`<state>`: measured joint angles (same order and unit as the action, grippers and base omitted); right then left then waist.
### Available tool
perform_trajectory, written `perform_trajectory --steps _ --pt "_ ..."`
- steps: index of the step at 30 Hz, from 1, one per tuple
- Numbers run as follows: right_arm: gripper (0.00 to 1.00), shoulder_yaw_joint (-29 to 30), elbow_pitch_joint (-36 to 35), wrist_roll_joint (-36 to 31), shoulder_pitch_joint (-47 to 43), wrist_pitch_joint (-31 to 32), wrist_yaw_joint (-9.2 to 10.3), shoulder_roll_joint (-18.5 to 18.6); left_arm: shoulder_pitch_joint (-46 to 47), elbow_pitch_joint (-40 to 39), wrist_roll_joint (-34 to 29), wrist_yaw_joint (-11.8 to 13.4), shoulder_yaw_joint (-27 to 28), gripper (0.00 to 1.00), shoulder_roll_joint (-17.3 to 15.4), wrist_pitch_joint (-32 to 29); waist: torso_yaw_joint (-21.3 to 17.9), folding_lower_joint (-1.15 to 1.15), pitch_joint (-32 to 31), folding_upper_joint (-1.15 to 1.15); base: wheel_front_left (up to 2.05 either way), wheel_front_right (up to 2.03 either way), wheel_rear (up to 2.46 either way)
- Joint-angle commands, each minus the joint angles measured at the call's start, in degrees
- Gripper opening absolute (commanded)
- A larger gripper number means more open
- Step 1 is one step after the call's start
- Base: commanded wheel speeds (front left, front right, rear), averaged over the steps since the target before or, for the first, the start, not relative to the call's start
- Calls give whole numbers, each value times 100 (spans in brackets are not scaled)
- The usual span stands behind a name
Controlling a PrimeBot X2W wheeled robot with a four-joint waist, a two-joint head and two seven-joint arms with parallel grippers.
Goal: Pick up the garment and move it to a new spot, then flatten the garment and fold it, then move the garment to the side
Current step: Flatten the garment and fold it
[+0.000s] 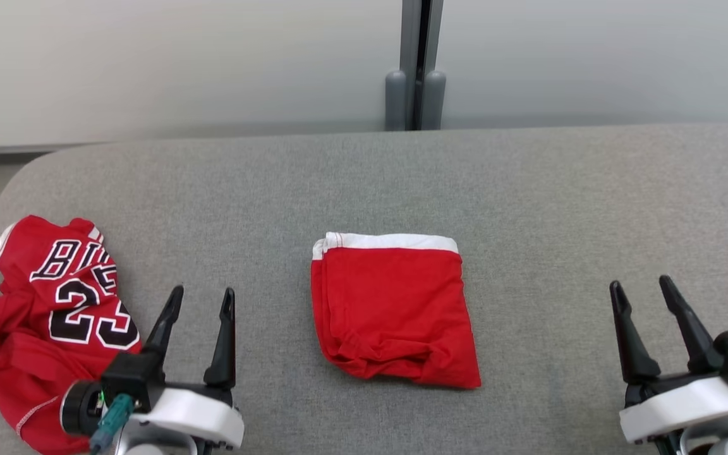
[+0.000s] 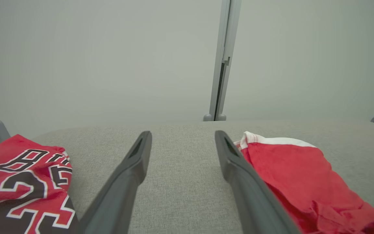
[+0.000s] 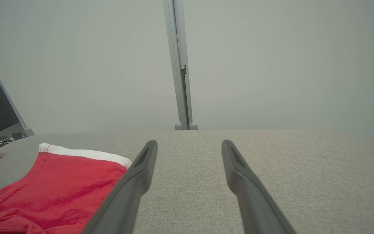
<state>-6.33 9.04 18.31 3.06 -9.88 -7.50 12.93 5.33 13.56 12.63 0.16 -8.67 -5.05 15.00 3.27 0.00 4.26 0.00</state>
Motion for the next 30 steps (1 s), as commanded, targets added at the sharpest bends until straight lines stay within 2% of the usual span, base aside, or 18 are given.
perform_trajectory --steps 1,15,30 --pt "100 17 -41 -36 -162 69 1 -27 -170 24 -25 38 16 100 -65 23 -58 0 -225 0 0 0 0" --pt "100 290 -384 -246 -888 509 0 -174 -932 -238 62 143 68 100 -310 -193 -73 0 -873 0 0 0 0" --pt "100 330 -603 -272 -1120 711 1 -204 -1188 -359 161 191 9 100 -373 -269 -55 0 -983 0 0 0 0"
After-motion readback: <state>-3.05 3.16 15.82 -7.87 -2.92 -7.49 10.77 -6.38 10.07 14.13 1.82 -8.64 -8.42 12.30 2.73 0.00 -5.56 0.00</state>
